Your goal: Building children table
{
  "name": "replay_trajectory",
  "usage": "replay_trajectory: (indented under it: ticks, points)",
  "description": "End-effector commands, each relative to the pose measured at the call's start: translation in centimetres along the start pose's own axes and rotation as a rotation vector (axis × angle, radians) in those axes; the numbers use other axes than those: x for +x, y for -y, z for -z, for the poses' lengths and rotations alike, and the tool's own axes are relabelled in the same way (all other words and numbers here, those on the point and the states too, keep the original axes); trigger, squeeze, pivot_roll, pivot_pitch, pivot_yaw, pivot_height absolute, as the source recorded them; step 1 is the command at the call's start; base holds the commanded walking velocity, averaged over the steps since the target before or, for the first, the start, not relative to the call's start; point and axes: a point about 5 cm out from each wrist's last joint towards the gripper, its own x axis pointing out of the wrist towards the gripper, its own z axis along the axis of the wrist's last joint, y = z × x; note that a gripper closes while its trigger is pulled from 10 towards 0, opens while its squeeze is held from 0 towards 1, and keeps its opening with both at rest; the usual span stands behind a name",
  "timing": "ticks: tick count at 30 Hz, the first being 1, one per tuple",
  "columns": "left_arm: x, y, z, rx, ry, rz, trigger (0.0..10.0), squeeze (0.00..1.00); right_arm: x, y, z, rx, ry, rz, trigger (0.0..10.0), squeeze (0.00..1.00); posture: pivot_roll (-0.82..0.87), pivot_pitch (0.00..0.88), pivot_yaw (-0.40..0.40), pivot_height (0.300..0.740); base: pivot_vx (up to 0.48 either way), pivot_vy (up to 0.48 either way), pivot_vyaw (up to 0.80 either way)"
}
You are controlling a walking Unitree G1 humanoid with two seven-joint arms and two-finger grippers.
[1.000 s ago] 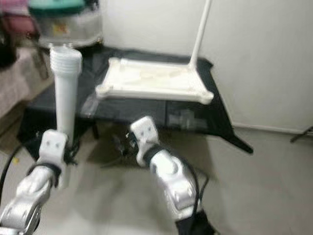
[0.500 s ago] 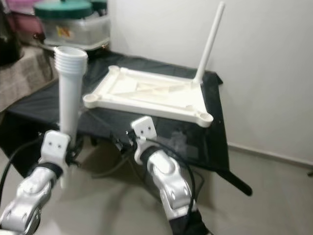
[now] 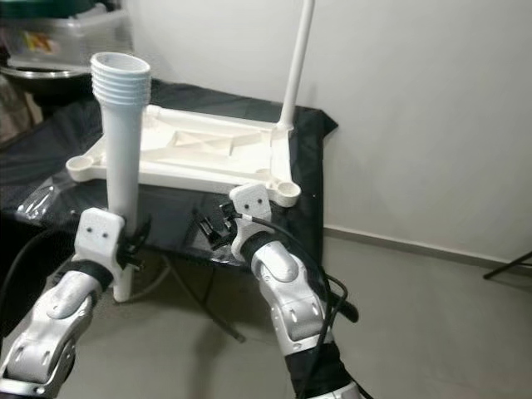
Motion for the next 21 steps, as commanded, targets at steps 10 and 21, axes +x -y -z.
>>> replay_trajectory:
  ticks: [10, 21]
  points:
    - [0.28, 0.50, -0.12, 0.003, 0.008, 0.020, 10.0, 0.00, 0.05, 0.04, 0.19, -0.057, -0.006, 0.001, 10.0, 0.00, -0.02, 0.000, -0.071, 0.740, 0.000, -0.480, 0.32]
    - [0.31, 0.39, -0.07, 0.004, 0.009, 0.010, 10.0, 0.00, 0.14, -0.10, 0.21, -0.077, -0.005, -0.006, 10.0, 0.00, -0.02, 0.000, -0.074, 0.740, 0.000, -0.480, 0.80]
